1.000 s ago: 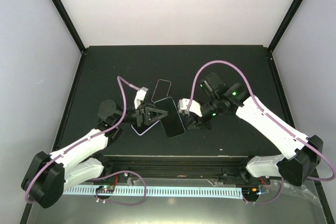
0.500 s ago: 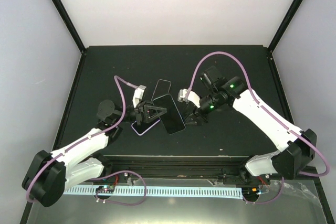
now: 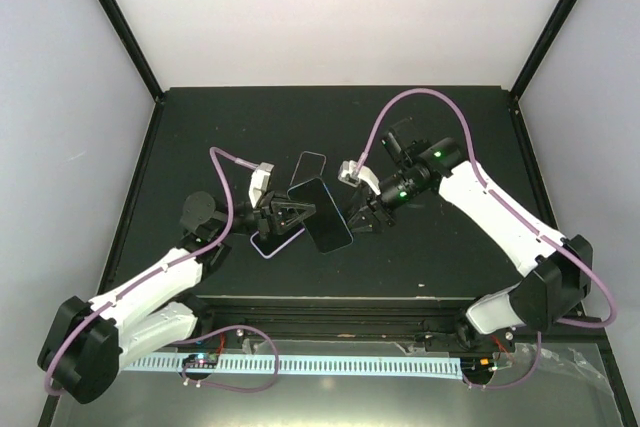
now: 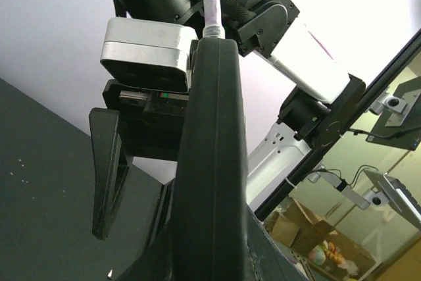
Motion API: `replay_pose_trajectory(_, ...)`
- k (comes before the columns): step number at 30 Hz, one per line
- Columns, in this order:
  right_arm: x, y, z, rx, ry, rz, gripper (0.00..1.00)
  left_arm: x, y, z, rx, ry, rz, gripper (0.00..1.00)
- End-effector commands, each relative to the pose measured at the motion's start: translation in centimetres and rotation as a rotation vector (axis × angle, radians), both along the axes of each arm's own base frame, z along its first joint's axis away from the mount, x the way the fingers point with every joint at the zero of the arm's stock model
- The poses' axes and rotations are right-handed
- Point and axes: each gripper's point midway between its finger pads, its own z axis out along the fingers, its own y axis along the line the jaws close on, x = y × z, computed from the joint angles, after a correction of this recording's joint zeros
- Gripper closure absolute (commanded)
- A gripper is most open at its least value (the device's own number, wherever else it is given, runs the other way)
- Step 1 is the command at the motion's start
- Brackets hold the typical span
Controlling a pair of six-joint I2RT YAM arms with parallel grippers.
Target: Take the phone out of the phone case
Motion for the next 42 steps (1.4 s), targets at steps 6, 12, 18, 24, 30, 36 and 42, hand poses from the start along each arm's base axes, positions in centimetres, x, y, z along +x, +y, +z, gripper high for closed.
replay_pose_trajectory(6,-0.3,3.0,7.3,0.374,-0.019,0.142,0.41,-0.6,-2.2,-2.7,0.101,0.082,-0.107,0.98)
replay_pose_trajectory(12,-1.1,2.6,6.7,0.380,0.020,0.135,0.63,2.0,-3.3,-3.7,0.135,0.133,-0.054,0.98)
replay_pose_trajectory(18,-1.1,0.9,6.3,0.386,0.035,0.053,0.92,5.4,-3.3,-4.0,0.144,0.148,0.113,0.70)
replay_pose_trajectory(24,2.8,-2.3,3.7,0.379,0.068,-0.188,0.99,9.8,-2.1,-3.7,0.189,0.182,0.355,0.34)
replay_pose_trajectory(30,5.7,-4.0,-1.4,0.225,0.065,-0.420,0.99,12.5,0.4,-5.5,0.289,0.186,0.587,0.22)
replay_pose_trajectory(36,9.1,-6.9,-6.4,0.092,0.036,-0.771,0.99,12.3,0.9,-9.8,0.427,0.213,0.636,0.23)
replay_pose_trajectory(42,12.1,-10.8,-11.2,-0.091,0.078,-1.108,0.99,10.4,-0.9,-13.4,0.604,0.119,0.602,0.36)
